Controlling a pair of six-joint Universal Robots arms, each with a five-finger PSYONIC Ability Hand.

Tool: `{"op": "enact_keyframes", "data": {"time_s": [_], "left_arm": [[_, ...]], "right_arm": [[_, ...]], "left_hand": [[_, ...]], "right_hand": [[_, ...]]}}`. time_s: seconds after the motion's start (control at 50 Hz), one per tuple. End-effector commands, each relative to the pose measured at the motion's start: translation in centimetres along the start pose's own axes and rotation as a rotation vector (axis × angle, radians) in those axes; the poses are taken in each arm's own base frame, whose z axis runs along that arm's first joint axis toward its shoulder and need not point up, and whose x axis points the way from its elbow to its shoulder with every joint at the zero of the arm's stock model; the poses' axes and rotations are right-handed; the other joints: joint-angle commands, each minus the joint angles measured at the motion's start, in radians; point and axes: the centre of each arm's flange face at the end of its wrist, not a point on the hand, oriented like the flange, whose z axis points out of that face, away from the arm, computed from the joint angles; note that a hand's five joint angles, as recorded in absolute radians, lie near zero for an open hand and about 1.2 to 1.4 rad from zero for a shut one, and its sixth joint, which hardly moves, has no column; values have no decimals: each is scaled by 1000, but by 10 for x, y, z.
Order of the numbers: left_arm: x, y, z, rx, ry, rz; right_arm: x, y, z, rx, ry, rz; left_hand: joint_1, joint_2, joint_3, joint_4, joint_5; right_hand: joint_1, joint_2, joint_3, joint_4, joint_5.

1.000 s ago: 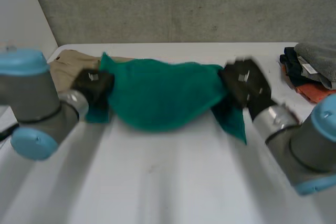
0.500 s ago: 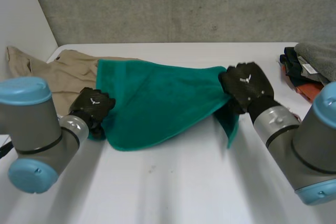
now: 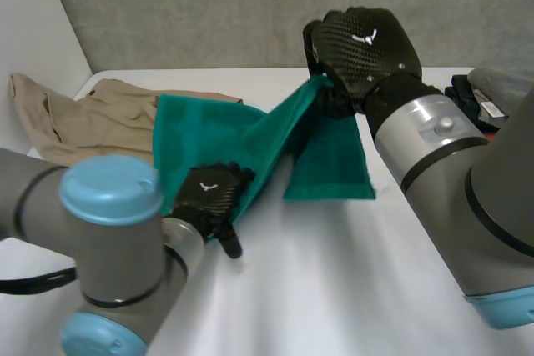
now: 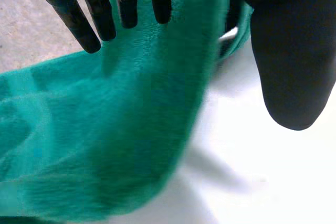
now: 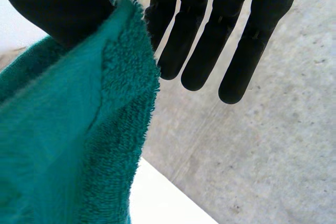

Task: Fold the laundry.

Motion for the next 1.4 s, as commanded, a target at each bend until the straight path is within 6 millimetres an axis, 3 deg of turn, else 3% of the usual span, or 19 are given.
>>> {"op": "enact_keyframes", "data": {"time_s": [0.02,0.16,0.22,0.34,0.48,0.58,0.68,0.74,0.78,0.8,0.84,0.94,0.98,1.06,1.16,1.3,1.4], "left_arm": [[19,-7,2,26,-43,-78],[14,-7,30,51,-149,-122],[1,-8,47,85,-247,-142],[-51,-17,74,144,-474,-199],[-90,-25,82,152,-527,-207],[-126,-32,76,160,-560,-218],[-149,-32,71,140,-532,-162],[-160,-32,69,134,-474,-102],[-165,-31,67,127,-440,-73],[-170,-33,64,134,-407,-50],[-176,-37,60,144,-371,-23],[-180,-71,33,220,-269,49],[-179,-95,9,262,-227,82],[-182,-110,-11,279,-196,100],[-178,-105,-9,212,-141,121],[-174,-77,2,-27,-83,269],[-158,-59,17,-165,2,352]], "right_arm": [[-4,-14,-2,25,15,84],[-5,-27,-15,31,-1,188],[1,-34,-19,44,8,216],[19,-47,-26,89,36,220],[34,-53,-26,121,50,204],[52,-49,-18,117,88,187],[59,-39,-11,93,97,160],[60,-34,-9,76,99,145],[62,-32,-8,69,103,137],[63,-31,-8,68,106,128],[65,-29,-7,60,114,113],[70,-19,-5,23,121,25],[76,-8,-2,-25,124,-46],[82,6,-1,-100,117,-101],[77,27,0,-201,52,-153],[70,81,-13,-527,-116,-344],[67,108,-2,-578,-143,-393]], "left_hand": [[-37,-33,-39,-29,-54],[-25,-21,-27,-17,-42],[52,56,49,59,35],[210,214,208,218,193],[313,317,311,321,296],[313,317,311,321,296],[342,346,340,350,325],[635,639,633,643,618],[928,932,926,936,911],[1182,1186,1180,1190,1165],[1185,1189,1182,1193,1168],[1185,1189,1182,1193,1168],[1185,1189,1182,1193,1168],[1185,1189,1182,1193,1168],[1185,1189,1182,1193,1168],[1185,1189,1182,1193,1168],[1185,1189,1182,1193,1168]], "right_hand": [[262,216,205,196,214],[262,216,205,196,214],[262,216,205,196,214],[262,216,205,196,214],[262,216,205,196,214],[262,216,205,196,214],[262,216,205,196,214],[262,216,205,196,214],[262,216,205,196,214],[262,216,205,196,214],[262,216,205,196,214],[262,216,205,196,214],[262,216,205,196,214],[262,216,205,196,214],[262,216,205,196,214],[262,216,205,196,214],[262,216,205,196,214]]}}
